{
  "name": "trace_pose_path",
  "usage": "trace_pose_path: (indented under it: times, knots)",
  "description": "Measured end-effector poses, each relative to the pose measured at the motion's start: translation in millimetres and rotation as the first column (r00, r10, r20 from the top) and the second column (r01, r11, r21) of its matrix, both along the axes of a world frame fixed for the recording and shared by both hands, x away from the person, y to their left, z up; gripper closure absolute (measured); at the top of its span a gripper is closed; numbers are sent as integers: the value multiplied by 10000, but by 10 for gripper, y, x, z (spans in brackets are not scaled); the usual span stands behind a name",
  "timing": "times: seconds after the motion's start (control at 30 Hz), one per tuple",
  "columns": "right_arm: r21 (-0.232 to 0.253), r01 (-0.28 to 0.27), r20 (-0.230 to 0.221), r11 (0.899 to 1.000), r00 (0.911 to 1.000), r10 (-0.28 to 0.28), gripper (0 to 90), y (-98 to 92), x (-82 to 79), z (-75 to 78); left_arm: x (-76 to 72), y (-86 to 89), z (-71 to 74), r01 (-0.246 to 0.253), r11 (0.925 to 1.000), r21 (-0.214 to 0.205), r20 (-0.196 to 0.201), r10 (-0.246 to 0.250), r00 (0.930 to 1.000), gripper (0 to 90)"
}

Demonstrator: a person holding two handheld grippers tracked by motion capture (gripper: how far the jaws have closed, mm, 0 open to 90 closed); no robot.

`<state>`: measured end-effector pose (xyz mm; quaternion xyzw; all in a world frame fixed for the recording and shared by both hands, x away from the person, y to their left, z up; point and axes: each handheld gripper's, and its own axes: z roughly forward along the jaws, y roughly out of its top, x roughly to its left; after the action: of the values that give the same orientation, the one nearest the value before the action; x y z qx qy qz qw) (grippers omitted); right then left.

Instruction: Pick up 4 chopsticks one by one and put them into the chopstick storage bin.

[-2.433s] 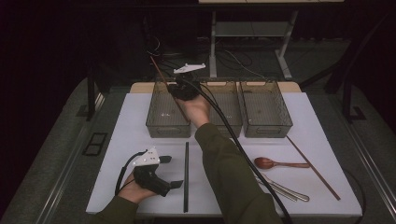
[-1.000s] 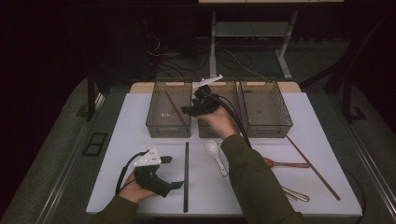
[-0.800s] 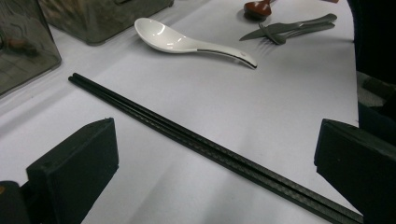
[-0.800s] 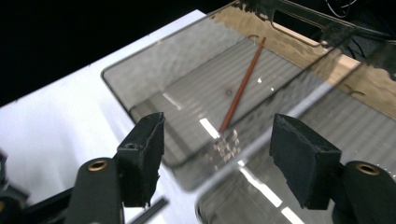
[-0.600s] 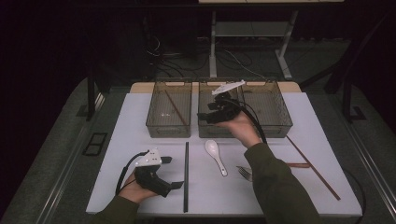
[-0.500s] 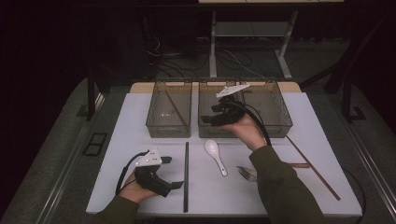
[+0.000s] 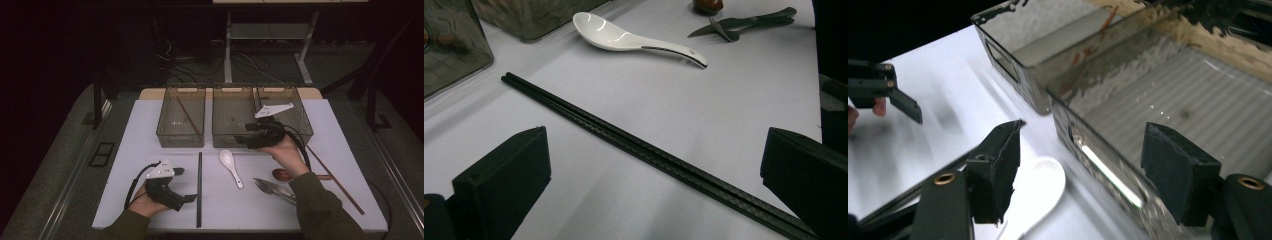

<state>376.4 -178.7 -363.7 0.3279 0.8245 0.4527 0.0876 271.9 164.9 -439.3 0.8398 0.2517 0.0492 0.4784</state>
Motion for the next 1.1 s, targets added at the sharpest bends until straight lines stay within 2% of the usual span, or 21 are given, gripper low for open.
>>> trace_pose_path:
  times: [0.2, 0.33, 0.4, 0.7, 0.93, 1.1]
  knots:
    - [156, 280, -47, 9995, 9996, -279, 284, -235, -134, -81, 4, -4, -5, -31, 10000, -8, -41, 31, 10000, 0]
    - [142, 335, -86, 9993, 9994, -334, 244, -351, -208, -115, 2, -5, -4, 78, 9999, 138, 9, -78, 10000, 0]
    - [19, 413, -12, 9991, 9991, -413, 244, -425, -260, -131, 2, -11, -7, 96, 9998, 148, 11, -96, 10000, 0]
    - [158, 665, 155, 9977, 9976, -668, 244, -750, -439, -175, 2, -4, 0, 14, 9998, 216, -13, -13, 10000, 0]
    - [6, 951, 333, 9955, 9949, -951, 244, -981, -594, -191, -8, 4, 15, -50, 9997, 254, 103, 48, 9999, 0]
    - [-34, 1244, 229, 9922, 9920, -1243, 250, -1167, -693, -215, -7, 15, 19, -82, 9996, 275, 116, 79, 9999, 0]
